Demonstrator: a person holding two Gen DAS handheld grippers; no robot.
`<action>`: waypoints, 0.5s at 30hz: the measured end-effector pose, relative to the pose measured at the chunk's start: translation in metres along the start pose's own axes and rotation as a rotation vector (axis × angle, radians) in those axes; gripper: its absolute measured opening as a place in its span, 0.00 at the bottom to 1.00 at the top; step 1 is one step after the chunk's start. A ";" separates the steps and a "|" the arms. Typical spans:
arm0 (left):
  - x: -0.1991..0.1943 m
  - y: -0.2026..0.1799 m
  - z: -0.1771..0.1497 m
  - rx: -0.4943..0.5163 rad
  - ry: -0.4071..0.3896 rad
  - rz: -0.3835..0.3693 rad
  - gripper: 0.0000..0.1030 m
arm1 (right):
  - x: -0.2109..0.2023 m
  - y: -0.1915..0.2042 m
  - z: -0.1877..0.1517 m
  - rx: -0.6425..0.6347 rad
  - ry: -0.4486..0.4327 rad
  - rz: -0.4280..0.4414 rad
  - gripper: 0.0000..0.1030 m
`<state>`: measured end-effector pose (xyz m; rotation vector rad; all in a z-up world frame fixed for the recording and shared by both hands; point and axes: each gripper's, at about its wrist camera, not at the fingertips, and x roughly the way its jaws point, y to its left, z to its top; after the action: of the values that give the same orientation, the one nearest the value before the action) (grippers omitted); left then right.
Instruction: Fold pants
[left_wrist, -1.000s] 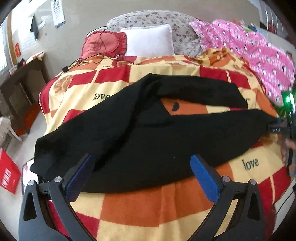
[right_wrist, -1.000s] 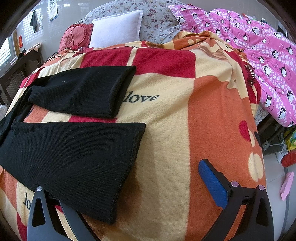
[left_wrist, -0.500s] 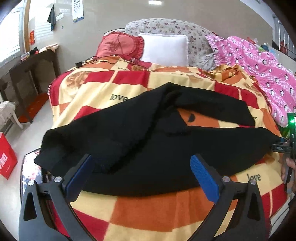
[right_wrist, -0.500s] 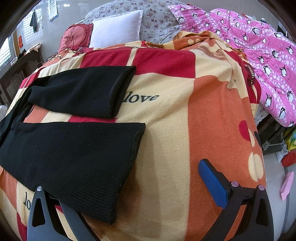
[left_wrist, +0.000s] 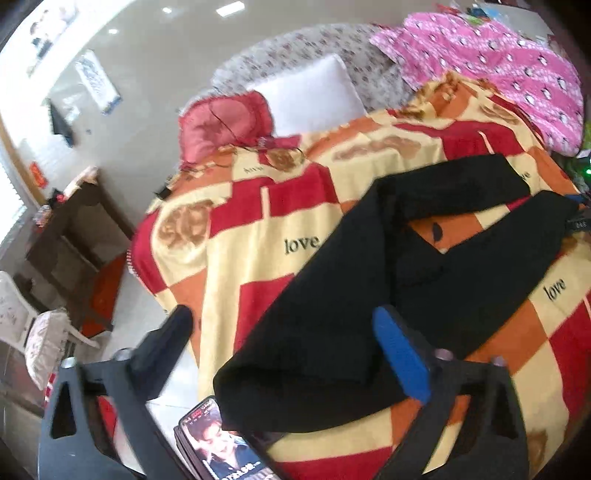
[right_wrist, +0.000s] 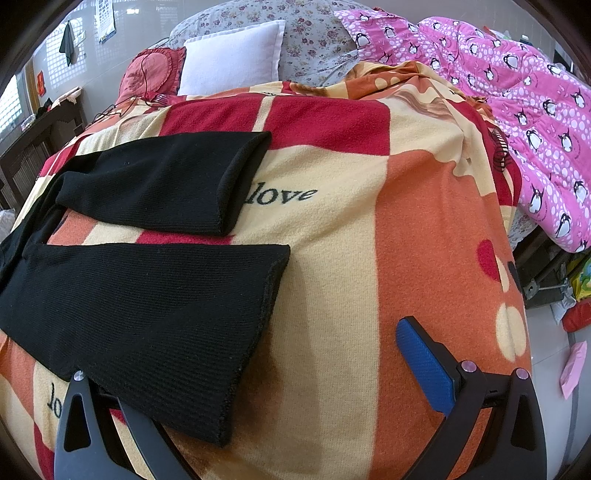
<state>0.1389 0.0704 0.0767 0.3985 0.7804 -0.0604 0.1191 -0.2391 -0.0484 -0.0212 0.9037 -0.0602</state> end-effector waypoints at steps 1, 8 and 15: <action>0.006 0.001 0.001 0.019 0.023 -0.013 0.62 | 0.000 0.000 0.000 0.000 0.000 0.000 1.00; 0.069 -0.037 -0.024 0.185 0.190 -0.222 0.32 | 0.000 0.000 0.000 0.000 0.000 0.000 1.00; 0.082 -0.056 -0.031 0.275 0.191 -0.260 0.66 | -0.001 -0.001 0.000 0.003 0.000 0.003 1.00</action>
<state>0.1650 0.0375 -0.0184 0.5668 1.0143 -0.3803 0.1187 -0.2403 -0.0479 -0.0174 0.9033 -0.0586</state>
